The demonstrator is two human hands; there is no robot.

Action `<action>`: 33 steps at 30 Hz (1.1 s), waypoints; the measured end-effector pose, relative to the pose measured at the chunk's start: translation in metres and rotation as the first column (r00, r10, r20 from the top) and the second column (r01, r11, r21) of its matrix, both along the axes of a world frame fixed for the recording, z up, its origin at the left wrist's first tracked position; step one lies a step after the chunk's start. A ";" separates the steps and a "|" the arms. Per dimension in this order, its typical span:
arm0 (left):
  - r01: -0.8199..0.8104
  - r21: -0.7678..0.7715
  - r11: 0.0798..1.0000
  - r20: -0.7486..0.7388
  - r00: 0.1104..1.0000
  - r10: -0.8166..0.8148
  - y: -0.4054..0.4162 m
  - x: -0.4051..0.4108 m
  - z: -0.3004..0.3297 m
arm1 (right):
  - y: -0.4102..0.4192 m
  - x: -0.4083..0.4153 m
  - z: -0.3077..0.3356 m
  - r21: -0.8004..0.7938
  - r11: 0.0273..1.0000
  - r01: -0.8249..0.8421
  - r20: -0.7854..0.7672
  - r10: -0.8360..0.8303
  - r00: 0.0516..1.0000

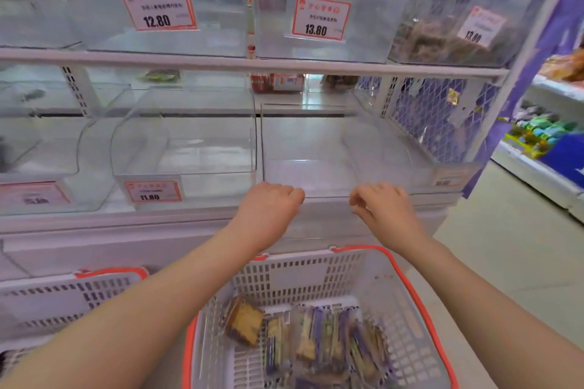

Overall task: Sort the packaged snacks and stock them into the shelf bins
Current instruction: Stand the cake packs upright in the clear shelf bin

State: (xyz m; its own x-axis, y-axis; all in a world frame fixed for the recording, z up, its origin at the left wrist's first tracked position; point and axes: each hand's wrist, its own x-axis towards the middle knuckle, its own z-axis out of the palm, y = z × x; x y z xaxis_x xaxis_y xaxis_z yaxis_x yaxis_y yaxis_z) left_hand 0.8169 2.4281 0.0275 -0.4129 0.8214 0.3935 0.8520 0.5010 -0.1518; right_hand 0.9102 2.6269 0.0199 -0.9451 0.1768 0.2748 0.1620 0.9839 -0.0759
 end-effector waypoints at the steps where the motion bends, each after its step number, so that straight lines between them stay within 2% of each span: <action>1: -0.028 -0.024 0.999 -0.014 1.000 0.027 -0.001 0.007 0.001 | -0.002 0.006 -0.002 0.020 0.999 0.027 0.015 -0.027 1.000; 3: -0.049 0.024 0.999 0.031 0.998 0.048 -0.001 0.020 0.004 | -0.005 0.015 -0.001 0.035 0.995 0.097 -0.037 -0.096 0.995; 4: -0.018 0.103 0.995 0.021 1.000 0.016 -0.001 0.024 0.004 | -0.008 0.021 0.001 0.023 0.994 0.106 -0.113 -0.103 0.988; 6: 0.072 0.227 0.971 -0.032 0.997 -0.066 -0.004 0.037 0.004 | -0.017 0.033 0.002 0.059 0.998 0.025 -0.350 -0.003 0.937; 7: 0.107 0.240 0.965 -0.045 0.994 -0.099 -0.006 0.045 0.002 | -0.022 0.039 -0.001 0.120 0.992 -0.027 -0.441 0.077 0.894; 8: 0.138 0.225 0.965 -0.041 0.990 -0.132 -0.008 0.050 -0.007 | -0.029 0.044 -0.008 0.177 0.981 -0.077 -0.450 0.150 0.880; 9: 0.145 0.162 0.976 0.034 0.988 -0.152 -0.010 0.056 -0.016 | -0.036 0.048 -0.019 0.197 0.971 -0.136 -0.363 0.201 0.910; 10: 0.115 0.065 0.991 0.150 0.981 -0.124 -0.013 0.061 -0.028 | -0.042 0.051 -0.034 0.155 0.972 -0.179 -0.207 0.209 0.956; 11: 0.067 -0.065 0.996 0.253 0.966 -0.048 -0.015 0.063 -0.044 | -0.047 0.053 -0.051 0.056 0.982 -0.179 -0.003 0.180 0.984; 12: 0.030 -0.183 0.983 0.320 0.947 0.031 -0.018 0.064 -0.062 | -0.051 0.055 -0.071 -0.042 0.990 -0.137 0.190 0.142 0.971; 14: 0.001 -0.348 0.937 0.444 0.881 0.164 -0.026 0.066 -0.099 | -0.054 0.059 -0.115 -0.187 0.982 0.004 0.469 0.086 0.879; 18: 0.023 -0.574 0.818 0.540 0.762 0.358 -0.040 0.071 -0.170 | -0.053 0.068 -0.194 -0.246 0.947 0.206 0.725 0.038 0.688; 21: 0.055 -0.674 0.737 0.554 0.698 0.454 -0.045 0.074 -0.208 | -0.049 0.075 -0.246 -0.258 0.913 0.315 0.823 0.037 0.567; 26: 0.071 -0.701 0.709 0.609 0.577 0.544 -0.038 0.059 -0.246 | -0.032 0.064 -0.309 -0.188 0.832 0.522 0.864 -0.114 0.491; 28: 0.072 -0.686 0.724 0.643 0.525 0.558 -0.033 0.054 -0.257 | -0.028 0.059 -0.327 -0.209 0.714 0.668 0.871 -0.174 0.459; 31: 0.063 -0.630 0.774 0.710 0.452 0.540 -0.025 0.052 -0.269 | -0.025 0.055 -0.350 -0.332 0.438 0.836 0.851 -0.244 0.465; 32: 0.059 -0.605 0.794 0.730 0.439 0.524 -0.023 0.051 -0.272 | -0.023 0.054 -0.354 -0.354 0.375 0.857 0.850 -0.252 0.462; 33: 0.056 -0.581 0.812 0.747 0.432 0.505 -0.021 0.050 -0.274 | -0.021 0.054 -0.356 -0.356 0.355 0.864 0.858 -0.243 0.453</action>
